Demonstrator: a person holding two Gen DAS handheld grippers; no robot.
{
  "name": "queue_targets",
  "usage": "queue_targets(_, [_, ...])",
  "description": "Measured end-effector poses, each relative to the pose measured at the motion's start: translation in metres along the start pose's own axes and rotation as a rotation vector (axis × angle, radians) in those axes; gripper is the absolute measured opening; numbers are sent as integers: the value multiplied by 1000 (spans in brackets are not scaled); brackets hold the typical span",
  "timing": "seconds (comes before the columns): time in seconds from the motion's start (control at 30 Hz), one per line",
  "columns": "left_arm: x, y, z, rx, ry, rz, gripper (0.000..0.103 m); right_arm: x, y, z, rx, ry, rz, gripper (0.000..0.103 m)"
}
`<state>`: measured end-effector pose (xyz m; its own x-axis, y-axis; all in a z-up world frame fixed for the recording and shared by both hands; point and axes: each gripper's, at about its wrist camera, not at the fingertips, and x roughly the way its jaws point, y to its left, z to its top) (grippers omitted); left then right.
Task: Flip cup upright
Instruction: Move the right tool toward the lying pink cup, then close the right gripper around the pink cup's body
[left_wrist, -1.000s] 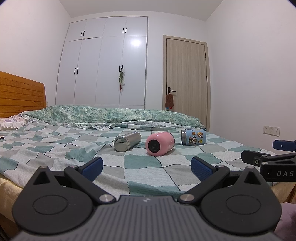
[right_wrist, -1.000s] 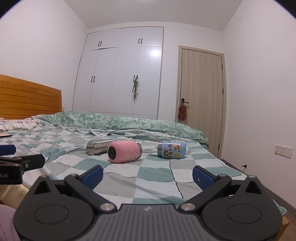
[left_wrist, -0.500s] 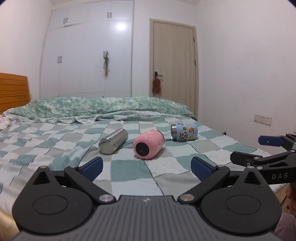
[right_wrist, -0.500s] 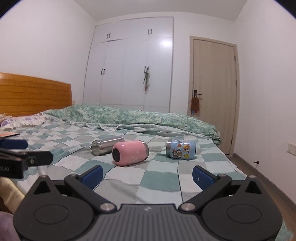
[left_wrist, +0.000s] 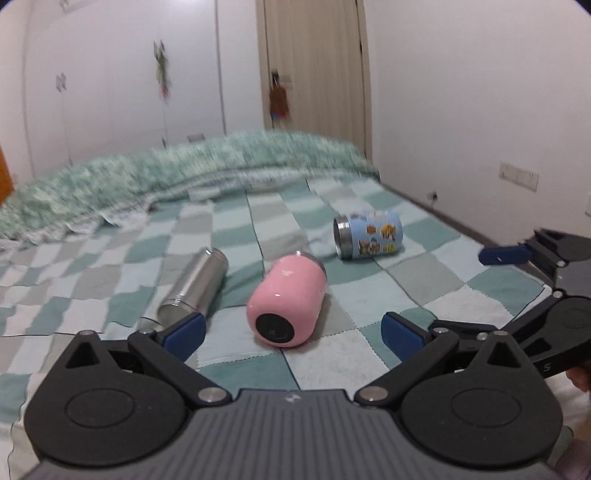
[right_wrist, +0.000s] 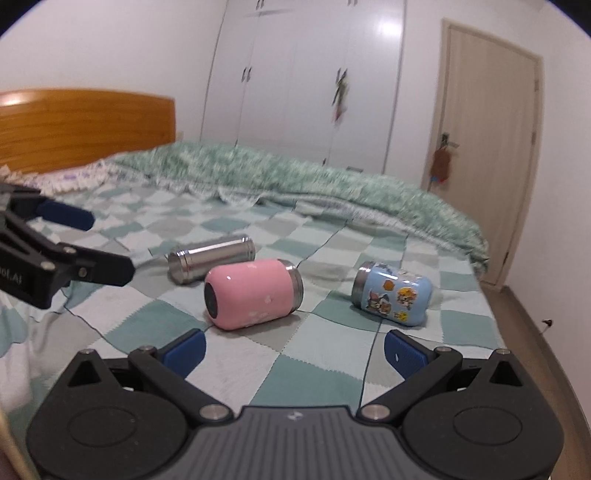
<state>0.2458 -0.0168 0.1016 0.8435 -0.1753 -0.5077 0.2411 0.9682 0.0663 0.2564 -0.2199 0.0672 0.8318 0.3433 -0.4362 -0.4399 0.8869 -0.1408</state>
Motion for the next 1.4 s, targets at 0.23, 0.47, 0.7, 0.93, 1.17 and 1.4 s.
queue_targets(0.23, [72, 15, 42, 24, 163, -13, 103, 66, -23, 23, -55, 115, 66, 103])
queue_targets(0.47, [149, 15, 65, 74, 314, -25, 103, 124, -46, 30, -120, 225, 143, 103])
queue_targets(0.7, [223, 9, 62, 108, 470, -87, 103, 159, -68, 21, -141, 280, 177, 103])
queue_targets(0.93, [255, 13, 46, 103, 622, -83, 86, 167, -74, 7, -160, 312, 202, 103])
queue_targets(1.17, [240, 9, 43, 110, 616, -67, 86, 153, -63, 9, -186, 299, 216, 103])
queue_targets(1.4, [191, 2, 44, 95, 586, -56, 86, 125, -48, 11, -191, 294, 237, 103])
